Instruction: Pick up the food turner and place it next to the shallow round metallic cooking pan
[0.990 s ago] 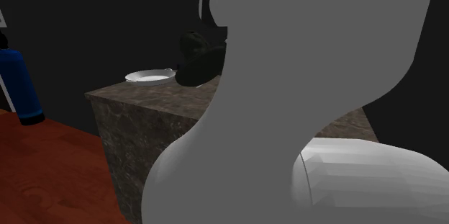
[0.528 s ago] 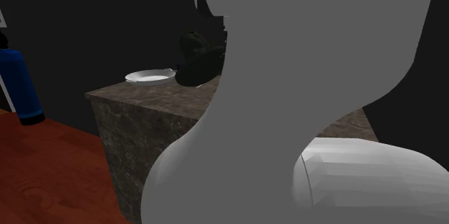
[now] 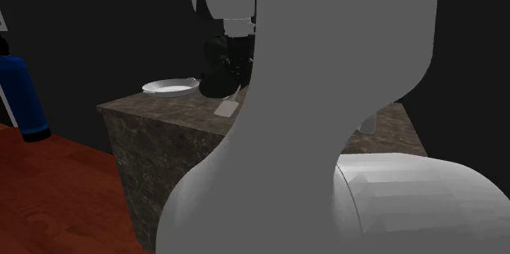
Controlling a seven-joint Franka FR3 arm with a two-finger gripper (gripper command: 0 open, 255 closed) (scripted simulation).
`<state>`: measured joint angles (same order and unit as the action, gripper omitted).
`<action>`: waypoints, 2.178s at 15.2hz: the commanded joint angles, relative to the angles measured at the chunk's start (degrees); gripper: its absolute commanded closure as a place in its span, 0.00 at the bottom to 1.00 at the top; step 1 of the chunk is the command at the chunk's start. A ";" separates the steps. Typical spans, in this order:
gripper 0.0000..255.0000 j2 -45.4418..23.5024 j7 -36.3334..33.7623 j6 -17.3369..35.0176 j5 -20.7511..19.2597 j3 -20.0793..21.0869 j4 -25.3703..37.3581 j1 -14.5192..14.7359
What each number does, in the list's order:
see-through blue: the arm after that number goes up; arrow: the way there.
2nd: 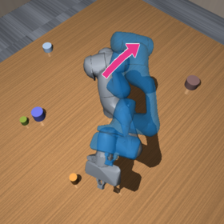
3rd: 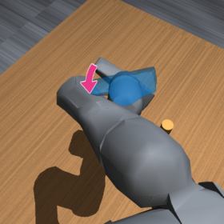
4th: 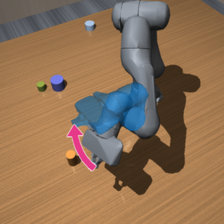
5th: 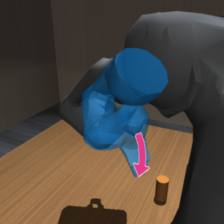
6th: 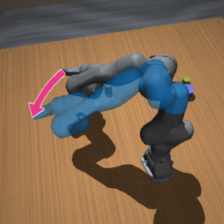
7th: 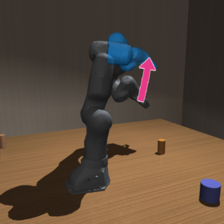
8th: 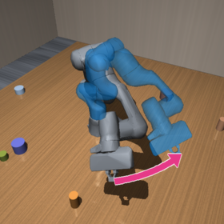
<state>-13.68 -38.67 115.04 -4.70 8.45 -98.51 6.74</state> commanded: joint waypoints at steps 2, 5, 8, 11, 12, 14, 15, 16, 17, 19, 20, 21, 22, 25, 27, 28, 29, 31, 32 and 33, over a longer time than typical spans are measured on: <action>1.00 -4.19 -3.23 -2.09 -1.03 0.92 6.05 2.23; 1.00 -9.12 -6.32 -4.63 -2.18 1.63 13.28 4.82; 1.00 -14.81 -9.07 -7.86 -3.35 2.08 21.95 7.66; 1.00 -21.68 -11.36 -12.16 -4.50 2.23 32.94 10.84; 1.00 -24.44 -11.99 -14.01 -4.89 2.22 37.50 12.02; 1.00 -24.31 -12.12 -12.38 -4.88 2.15 35.75 11.92; 1.00 -24.26 -12.19 -11.58 -4.89 2.14 34.88 11.86; 1.00 -24.27 -12.25 -10.82 -4.92 2.13 34.13 11.80; 1.00 -24.28 -12.32 -10.06 -4.94 2.12 33.37 11.75; 1.00 -24.36 -12.45 -8.58 -5.00 2.09 31.95 11.65; 1.00 -24.42 -12.52 -7.86 -5.04 2.07 31.29 11.61; 1.00 -24.51 -12.59 -7.14 -5.07 2.05 30.65 11.57; 1.00 -24.60 -12.65 -6.44 -5.11 2.03 30.04 11.54; 1.00 -24.99 -12.85 -4.39 -5.25 1.97 28.36 11.46; 1.00 -25.32 -12.98 -3.07 -5.35 1.92 27.36 11.41; 1.00 -25.51 -13.05 -2.42 -5.40 1.89 26.89 11.40; 1.00 -25.71 -13.12 -1.78 -5.46 1.86 26.45 11.38; 1.00 -26.21 -13.27 -0.36 -5.59 1.79 25.51 11.36; 1.00 -26.19 -13.27 -0.35 -5.59 1.79 25.48 11.35; 1.00 -26.20 -13.27 -0.35 -5.60 1.79 25.50 11.35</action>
<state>-39.54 -51.86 114.42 -10.35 10.09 -72.26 17.91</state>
